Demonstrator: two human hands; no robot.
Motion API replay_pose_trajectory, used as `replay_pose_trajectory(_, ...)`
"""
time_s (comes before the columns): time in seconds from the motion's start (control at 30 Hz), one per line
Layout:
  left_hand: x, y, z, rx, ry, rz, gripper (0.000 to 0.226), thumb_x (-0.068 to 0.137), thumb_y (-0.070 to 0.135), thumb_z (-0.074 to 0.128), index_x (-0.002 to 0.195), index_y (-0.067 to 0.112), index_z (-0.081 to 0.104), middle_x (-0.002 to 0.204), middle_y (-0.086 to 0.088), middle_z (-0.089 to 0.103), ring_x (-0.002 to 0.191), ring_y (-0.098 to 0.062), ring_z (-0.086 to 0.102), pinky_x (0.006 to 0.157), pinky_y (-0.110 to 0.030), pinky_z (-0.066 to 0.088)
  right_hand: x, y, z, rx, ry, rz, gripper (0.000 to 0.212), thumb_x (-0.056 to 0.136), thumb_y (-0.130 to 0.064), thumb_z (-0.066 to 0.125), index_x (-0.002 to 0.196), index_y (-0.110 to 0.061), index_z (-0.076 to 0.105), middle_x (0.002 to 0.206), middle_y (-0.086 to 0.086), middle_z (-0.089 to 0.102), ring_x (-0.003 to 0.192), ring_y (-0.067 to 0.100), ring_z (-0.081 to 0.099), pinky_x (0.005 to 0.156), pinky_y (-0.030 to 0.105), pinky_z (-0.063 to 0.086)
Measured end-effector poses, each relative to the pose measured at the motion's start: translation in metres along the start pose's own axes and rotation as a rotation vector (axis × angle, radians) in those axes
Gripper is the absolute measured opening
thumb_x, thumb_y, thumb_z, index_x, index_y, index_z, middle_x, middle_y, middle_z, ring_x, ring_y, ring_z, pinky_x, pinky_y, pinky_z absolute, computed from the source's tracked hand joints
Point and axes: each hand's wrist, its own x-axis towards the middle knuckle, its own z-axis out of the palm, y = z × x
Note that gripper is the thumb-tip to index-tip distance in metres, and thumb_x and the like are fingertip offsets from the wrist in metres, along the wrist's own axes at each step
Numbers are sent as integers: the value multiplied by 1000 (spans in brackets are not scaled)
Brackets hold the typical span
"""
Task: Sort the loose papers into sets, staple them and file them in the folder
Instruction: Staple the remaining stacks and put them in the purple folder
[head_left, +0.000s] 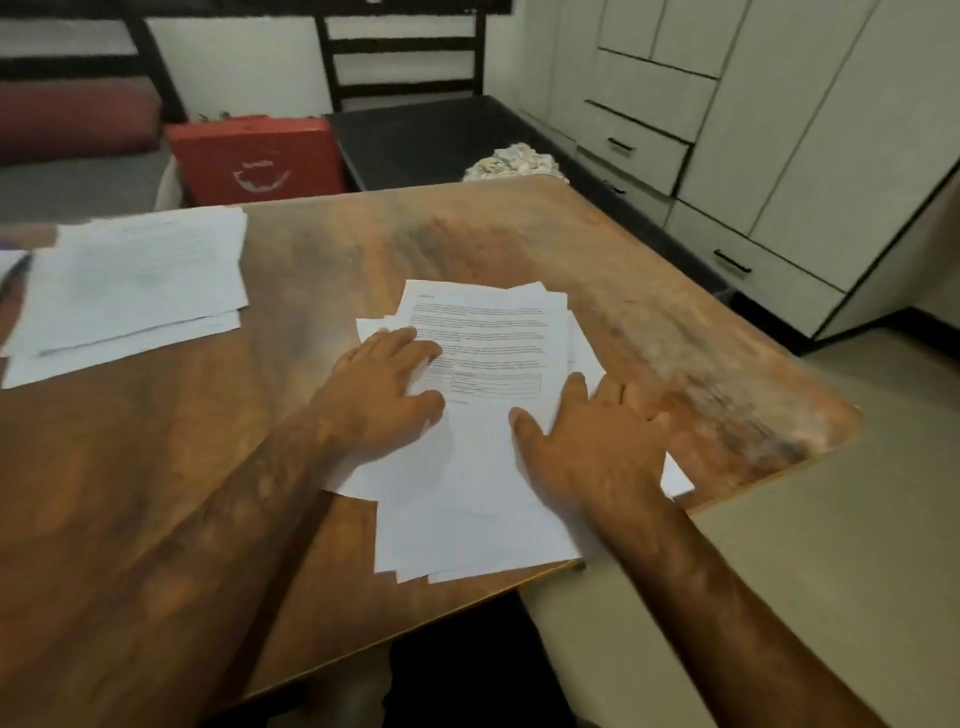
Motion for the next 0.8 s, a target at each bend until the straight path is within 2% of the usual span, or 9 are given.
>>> replay_pose_trajectory(0.1, -32, -36, -15, 9, 37, -32, 64, 94, 42, 60, 154, 31, 40, 168, 6, 26, 153, -14, 20, 123, -40, 18, -17, -25, -2, -33, -26, -125, 84, 94, -80, 21, 154, -24, 35, 156, 12, 39, 144, 32, 32, 110, 55, 32)
replay_pose_trajectory(0.2, -66, -69, -28, 30, 26, -99, 68, 90, 52, 57, 153, 34, 40, 168, 8, 25, 153, -15, 21, 123, -43, 19, -27, -50, -8, -4, -82, -228, 81, 92, -82, 23, 152, -29, 40, 155, 10, 39, 145, 31, 33, 112, 52, 37)
replay_pose_trajectory(0.27, -85, -84, -37, 33, 42, -149, 67, 88, 50, 61, 151, 35, 43, 166, 8, 28, 152, -15, 23, 123, -43, 20, -34, -68, -10, -4, -98, -314, 80, 93, -82, 24, 151, -30, 42, 153, 8, 41, 144, 29, 34, 109, 49, 42)
replay_pose_trajectory(0.4, -114, -107, -53, 102, 86, -214, 62, 88, 51, 66, 145, 38, 48, 161, 10, 37, 146, -16, 34, 119, -45, 30, -54, -109, -9, -13, -117, -461, 82, 92, -84, 22, 150, -31, 42, 151, 4, 45, 140, 26, 39, 104, 45, 45)
replay_pose_trajectory(0.53, -130, -132, -71, 93, 1, -257, 73, 76, 69, 52, 141, 35, 52, 153, 8, 45, 139, -17, 40, 116, -45, 37, -48, -129, -13, 41, -118, -489, 90, 90, -87, 21, 145, -22, 48, 145, 11, 52, 131, 30, 50, 104, 46, 45)
replay_pose_trajectory(0.63, -140, -145, -76, 30, -10, -258, 75, 78, 69, 52, 142, 30, 52, 152, 6, 47, 138, -18, 42, 114, -41, 36, -29, -130, -12, 110, -40, -418, 97, 88, -89, 25, 149, -16, 45, 149, 13, 52, 132, 36, 51, 104, 49, 45)
replay_pose_trajectory(0.73, -143, -148, -69, 20, 23, -275, 76, 84, 68, 55, 150, 32, 43, 162, 6, 35, 148, -19, 31, 120, -46, 26, -22, -118, -3, 132, -72, -362, 97, 88, -90, 25, 152, -18, 41, 152, 10, 52, 132, 36, 55, 109, 53, 46)
replay_pose_trajectory(0.8, -143, -144, -60, 53, 47, -294, 81, 84, 75, 45, 154, 35, 37, 167, 6, 27, 153, -20, 23, 122, -55, 17, -28, -114, 5, 96, -64, -381, 93, 90, -87, 25, 152, -19, 40, 154, 8, 50, 136, 34, 51, 112, 56, 41)
